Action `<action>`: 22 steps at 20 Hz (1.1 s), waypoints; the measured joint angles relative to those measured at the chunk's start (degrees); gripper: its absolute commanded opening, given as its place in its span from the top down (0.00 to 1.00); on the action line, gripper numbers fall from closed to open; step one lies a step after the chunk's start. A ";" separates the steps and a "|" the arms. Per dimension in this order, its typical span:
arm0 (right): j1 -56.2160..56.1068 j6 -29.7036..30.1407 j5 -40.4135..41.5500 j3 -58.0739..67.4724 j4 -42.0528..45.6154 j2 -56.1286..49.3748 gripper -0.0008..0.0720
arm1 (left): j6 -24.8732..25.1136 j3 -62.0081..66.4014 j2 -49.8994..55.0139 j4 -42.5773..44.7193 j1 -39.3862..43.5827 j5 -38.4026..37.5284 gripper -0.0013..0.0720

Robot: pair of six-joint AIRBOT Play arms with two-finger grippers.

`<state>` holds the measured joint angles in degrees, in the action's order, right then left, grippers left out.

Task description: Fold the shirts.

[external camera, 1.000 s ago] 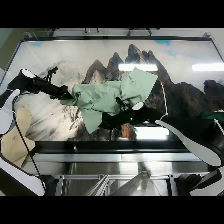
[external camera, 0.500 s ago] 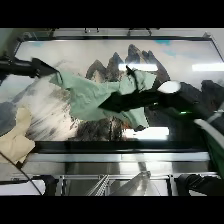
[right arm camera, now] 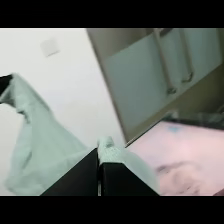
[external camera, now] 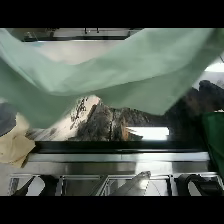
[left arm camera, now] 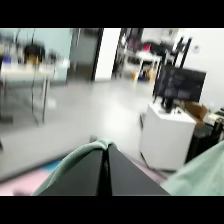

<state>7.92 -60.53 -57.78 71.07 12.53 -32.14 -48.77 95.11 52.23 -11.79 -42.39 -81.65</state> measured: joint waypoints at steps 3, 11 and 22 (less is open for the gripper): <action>8.04 0.15 -2.58 0.35 0.39 1.01 0.97 | -1.05 6.40 0.42 3.52 -1.05 2.47 0.95; 4.79 6.23 -4.90 -7.98 0.72 -19.32 0.97 | -2.40 11.30 22.47 34.29 21.68 8.04 0.95; 5.88 21.18 13.70 -7.72 -4.11 -46.77 0.28 | -7.82 23.17 54.53 52.87 31.47 19.04 0.04</action>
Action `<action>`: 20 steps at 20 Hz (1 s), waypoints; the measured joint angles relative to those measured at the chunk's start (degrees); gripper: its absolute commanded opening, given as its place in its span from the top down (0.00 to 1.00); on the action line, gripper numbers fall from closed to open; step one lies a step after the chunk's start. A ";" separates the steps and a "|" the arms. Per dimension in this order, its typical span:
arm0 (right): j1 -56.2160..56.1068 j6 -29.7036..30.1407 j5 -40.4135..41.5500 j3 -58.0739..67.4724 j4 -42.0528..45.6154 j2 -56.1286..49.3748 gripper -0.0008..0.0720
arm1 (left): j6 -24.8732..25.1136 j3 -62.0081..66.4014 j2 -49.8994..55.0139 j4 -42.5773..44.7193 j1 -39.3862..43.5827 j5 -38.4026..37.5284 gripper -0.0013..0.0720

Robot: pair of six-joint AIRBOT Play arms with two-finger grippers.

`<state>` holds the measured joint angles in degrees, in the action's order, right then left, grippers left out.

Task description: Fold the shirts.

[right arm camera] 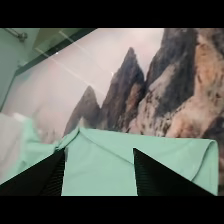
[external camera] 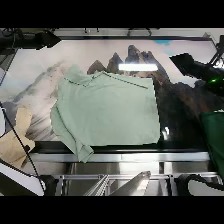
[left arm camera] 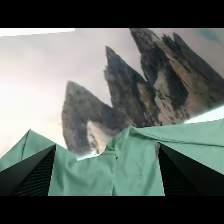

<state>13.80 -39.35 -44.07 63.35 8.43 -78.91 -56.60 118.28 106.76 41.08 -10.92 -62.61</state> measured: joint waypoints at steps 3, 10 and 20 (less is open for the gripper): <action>6.62 -4.31 -10.58 0.85 7.08 0.76 0.28 | -2.45 -3.37 -3.54 0.74 -4.66 -4.90 0.30; 13.90 -16.87 -31.30 -12.28 34.14 3.58 0.28 | -4.09 -32.70 -18.88 1.46 -16.74 -20.06 0.30; 5.66 -17.03 -26.99 -29.79 33.53 -2.62 0.34 | -4.07 -71.82 -32.61 10.58 -26.36 -15.58 0.30</action>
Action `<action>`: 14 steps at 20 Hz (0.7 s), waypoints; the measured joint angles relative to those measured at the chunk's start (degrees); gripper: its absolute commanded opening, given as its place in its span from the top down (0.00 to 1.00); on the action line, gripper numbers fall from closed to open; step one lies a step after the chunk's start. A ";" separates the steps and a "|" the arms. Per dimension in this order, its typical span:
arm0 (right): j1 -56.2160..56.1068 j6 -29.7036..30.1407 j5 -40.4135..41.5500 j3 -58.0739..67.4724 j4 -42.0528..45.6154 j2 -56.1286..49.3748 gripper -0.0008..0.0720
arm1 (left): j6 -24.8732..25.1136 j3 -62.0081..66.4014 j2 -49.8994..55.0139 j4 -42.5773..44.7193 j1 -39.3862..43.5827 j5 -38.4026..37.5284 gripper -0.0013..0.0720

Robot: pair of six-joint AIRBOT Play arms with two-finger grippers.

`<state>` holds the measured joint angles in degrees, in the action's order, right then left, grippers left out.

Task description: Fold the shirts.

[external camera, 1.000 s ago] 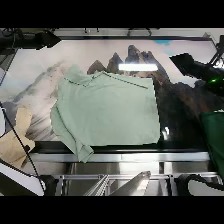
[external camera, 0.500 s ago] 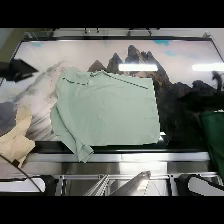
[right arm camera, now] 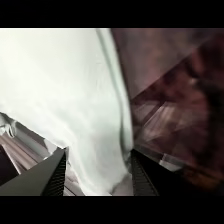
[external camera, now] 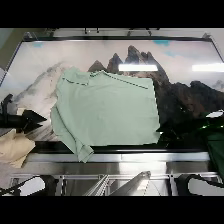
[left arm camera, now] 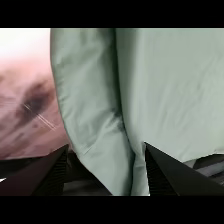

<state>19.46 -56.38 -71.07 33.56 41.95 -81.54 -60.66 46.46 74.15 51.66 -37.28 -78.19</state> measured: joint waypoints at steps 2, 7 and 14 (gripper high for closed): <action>-3.87 1.25 0.61 -0.37 -2.69 -1.99 0.34 | -0.02 -3.02 -0.48 0.48 -0.31 1.11 0.30; -8.52 4.22 0.52 -0.74 -6.78 -4.09 0.34 | -0.39 -6.88 1.01 1.09 0.02 5.88 0.30; -9.51 5.46 1.40 -0.83 -9.44 -4.50 0.34 | -1.79 -2.43 13.51 -0.72 12.24 5.51 0.67</action>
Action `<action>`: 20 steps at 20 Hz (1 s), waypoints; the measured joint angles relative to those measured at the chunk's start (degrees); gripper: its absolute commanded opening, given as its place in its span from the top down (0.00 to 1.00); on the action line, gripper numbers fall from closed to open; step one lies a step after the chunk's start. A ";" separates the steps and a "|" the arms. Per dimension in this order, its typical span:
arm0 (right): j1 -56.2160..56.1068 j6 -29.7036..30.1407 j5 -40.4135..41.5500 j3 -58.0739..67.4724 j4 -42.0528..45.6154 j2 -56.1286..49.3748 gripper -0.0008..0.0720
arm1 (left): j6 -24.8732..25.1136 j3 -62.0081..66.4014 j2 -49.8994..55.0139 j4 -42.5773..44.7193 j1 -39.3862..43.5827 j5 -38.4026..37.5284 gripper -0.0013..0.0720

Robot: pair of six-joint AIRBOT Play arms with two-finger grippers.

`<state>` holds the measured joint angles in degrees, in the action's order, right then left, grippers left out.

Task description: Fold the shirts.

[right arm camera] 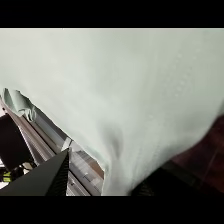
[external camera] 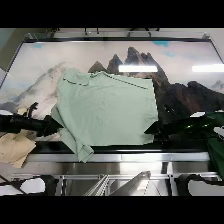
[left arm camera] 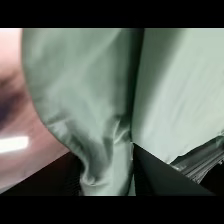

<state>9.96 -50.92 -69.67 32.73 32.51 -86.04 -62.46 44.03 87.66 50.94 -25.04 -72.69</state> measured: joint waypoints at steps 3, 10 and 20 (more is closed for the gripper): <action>0.02 0.04 0.13 0.00 -0.35 -0.02 0.34 | -0.59 3.58 2.99 1.42 4.85 -0.33 0.96; 4.44 1.27 0.09 0.13 -0.20 -0.07 0.64 | -3.63 4.63 -2.69 8.02 1.25 -1.42 0.95; 5.73 2.82 -9.09 1.07 -4.61 1.46 0.97 | -2.14 0.81 -13.60 3.69 -10.23 -3.93 0.94</action>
<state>15.68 -48.10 -78.76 33.80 27.90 -84.58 -64.60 44.84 74.06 54.63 -35.27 -76.62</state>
